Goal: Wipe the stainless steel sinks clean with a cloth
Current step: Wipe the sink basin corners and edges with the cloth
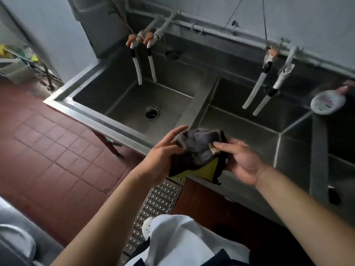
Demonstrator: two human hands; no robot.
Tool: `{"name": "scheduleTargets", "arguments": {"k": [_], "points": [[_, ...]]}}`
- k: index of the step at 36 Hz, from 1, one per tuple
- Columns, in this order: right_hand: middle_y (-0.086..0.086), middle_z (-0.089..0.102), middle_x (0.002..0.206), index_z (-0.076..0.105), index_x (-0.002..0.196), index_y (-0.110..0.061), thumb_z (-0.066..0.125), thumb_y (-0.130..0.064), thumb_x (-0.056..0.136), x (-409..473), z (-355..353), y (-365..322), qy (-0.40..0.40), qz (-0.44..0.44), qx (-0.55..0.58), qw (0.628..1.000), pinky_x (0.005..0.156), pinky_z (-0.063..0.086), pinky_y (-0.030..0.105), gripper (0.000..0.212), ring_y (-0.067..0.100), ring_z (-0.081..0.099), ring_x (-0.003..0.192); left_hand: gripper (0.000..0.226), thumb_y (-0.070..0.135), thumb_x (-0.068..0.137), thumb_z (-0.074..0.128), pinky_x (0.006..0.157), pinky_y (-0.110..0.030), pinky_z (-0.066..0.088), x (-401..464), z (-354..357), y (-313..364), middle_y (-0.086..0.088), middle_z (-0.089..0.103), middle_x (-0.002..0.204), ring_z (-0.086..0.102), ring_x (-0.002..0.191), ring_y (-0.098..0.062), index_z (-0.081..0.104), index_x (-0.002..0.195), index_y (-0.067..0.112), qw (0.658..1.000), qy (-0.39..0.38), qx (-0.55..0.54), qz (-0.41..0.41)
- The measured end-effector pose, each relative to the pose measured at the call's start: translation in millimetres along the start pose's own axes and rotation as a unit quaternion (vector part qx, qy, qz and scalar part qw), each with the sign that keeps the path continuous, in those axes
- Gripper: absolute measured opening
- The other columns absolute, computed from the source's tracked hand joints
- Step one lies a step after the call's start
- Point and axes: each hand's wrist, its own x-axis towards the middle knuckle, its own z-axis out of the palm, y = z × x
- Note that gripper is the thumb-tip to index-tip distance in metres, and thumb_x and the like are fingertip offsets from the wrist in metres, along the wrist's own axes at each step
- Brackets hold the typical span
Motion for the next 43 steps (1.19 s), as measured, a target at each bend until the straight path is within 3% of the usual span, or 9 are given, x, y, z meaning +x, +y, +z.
{"name": "scheduleTargets", "arguments": {"k": [5, 11, 15, 21, 26, 33, 36, 39, 43], "points": [[0.018, 0.059, 0.122, 0.056, 0.135, -0.001, 0.057, -0.021, 0.09, 12.6, 28.5, -14.3, 0.075, -0.005, 0.075, 0.994, 0.111, 0.035, 0.051, 0.049, 0.031, 0.054, 0.114, 0.081, -0.012, 0.066, 0.043, 0.11, -0.06, 0.034, 2.8, -19.9, 28.9, -0.021, 0.056, 0.138, 0.055, 0.122, -0.045, 0.05, 0.141, 0.021, 0.999, -0.002, -0.039, 0.013], [0.017, 0.061, 0.135, 0.061, 0.131, -0.009, 0.052, -0.022, 0.094, 18.1, 40.1, -49.4, 0.073, -0.042, 0.071, 0.994, 0.115, 0.034, 0.05, 0.04, 0.033, 0.055, 0.128, 0.083, -0.013, 0.07, 0.04, 0.102, -0.053, 0.045, 14.9, -31.2, 59.6, -0.016, 0.064, 0.128, 0.06, 0.116, -0.039, 0.051, 0.139, 0.031, 0.998, -0.05, 0.001, 0.029], [0.018, 0.061, 0.134, 0.054, 0.137, -0.005, 0.048, -0.015, 0.099, 28.7, 41.2, -77.3, 0.069, -0.1, 0.058, 0.991, 0.112, 0.04, 0.049, 0.04, 0.032, 0.058, 0.126, 0.059, 0.006, 0.083, 0.062, 0.102, -0.053, 0.049, 34.3, -33.1, 73.8, -0.02, 0.06, 0.131, 0.061, 0.119, -0.039, 0.054, 0.137, 0.029, 0.998, -0.025, 0.042, 0.026], [0.016, 0.07, 0.114, 0.066, 0.114, -0.001, 0.057, -0.007, 0.091, 46.4, 34.1, -113.7, 0.013, -0.213, -0.014, 0.977, 0.1, 0.052, 0.036, 0.026, 0.025, 0.067, 0.11, 0.057, 0.022, 0.071, 0.088, 0.07, -0.029, 0.06, 64.0, -23.6, 85.1, 0.002, 0.077, 0.092, 0.075, 0.088, -0.017, 0.062, 0.122, 0.022, 0.964, 0.146, 0.22, 0.024], [-0.001, 0.075, 0.084, 0.078, 0.082, -0.017, 0.056, -0.001, 0.093, 74.1, 11.5, -140.7, 0.01, -0.266, -0.023, 0.964, 0.077, 0.056, 0.026, 0.029, 0.013, 0.07, 0.083, 0.052, -0.004, 0.073, 0.078, 0.072, -0.018, 0.058, 81.8, -39.9, 93.6, 0.007, 0.074, 0.096, 0.071, 0.088, -0.008, 0.066, 0.108, 0.032, 0.893, 0.187, 0.404, 0.069], [0.002, 0.077, 0.091, 0.078, 0.087, -0.016, 0.061, -0.005, 0.091, 91.9, -17.5, -122.8, 0.047, -0.265, -0.031, 0.963, 0.082, 0.057, 0.031, 0.022, 0.019, 0.072, 0.091, 0.056, -0.016, 0.067, 0.043, 0.067, -0.041, 0.061, 92.8, -53.0, 95.0, -0.007, 0.074, 0.083, 0.071, 0.081, -0.029, 0.073, 0.085, 0.028, 0.848, 0.206, 0.475, 0.109], [0.0, 0.077, 0.086, 0.078, 0.083, -0.016, 0.061, -0.003, 0.091, 87.8, -21.0, -115.5, 0.082, -0.268, -0.014, 0.96, 0.078, 0.056, 0.026, 0.023, 0.015, 0.072, 0.086, 0.043, -0.007, 0.064, 0.043, 0.079, -0.051, 0.058, 91.8, -52.5, 93.4, -0.022, 0.07, 0.091, 0.068, 0.088, -0.039, 0.072, 0.093, 0.006, 0.849, 0.172, 0.474, 0.156], [-0.002, 0.077, 0.084, 0.08, 0.08, -0.02, 0.062, -0.003, 0.09, 78.1, -25.0, -109.6, 0.105, -0.285, -0.029, 0.952, 0.079, 0.056, 0.024, 0.027, 0.013, 0.072, 0.085, 0.038, 0.01, 0.074, 0.061, 0.08, -0.036, 0.058, 94.0, -58.7, 92.1, -0.009, 0.071, 0.096, 0.068, 0.091, -0.021, 0.069, 0.111, 0.012, 0.851, 0.085, 0.503, 0.122], [0.004, 0.076, 0.09, 0.078, 0.087, -0.015, 0.067, -0.008, 0.087, 60.2, -33.1, -91.8, 0.154, -0.267, -0.05, 0.95, 0.082, 0.058, 0.03, 0.013, 0.019, 0.072, 0.09, 0.051, 0.01, 0.076, 0.08, 0.079, -0.024, 0.054, 102.8, -71.3, 81.3, 0.008, 0.069, 0.095, 0.065, 0.087, -0.004, 0.063, 0.122, 0.022, 0.761, -0.064, 0.643, 0.062]]}}
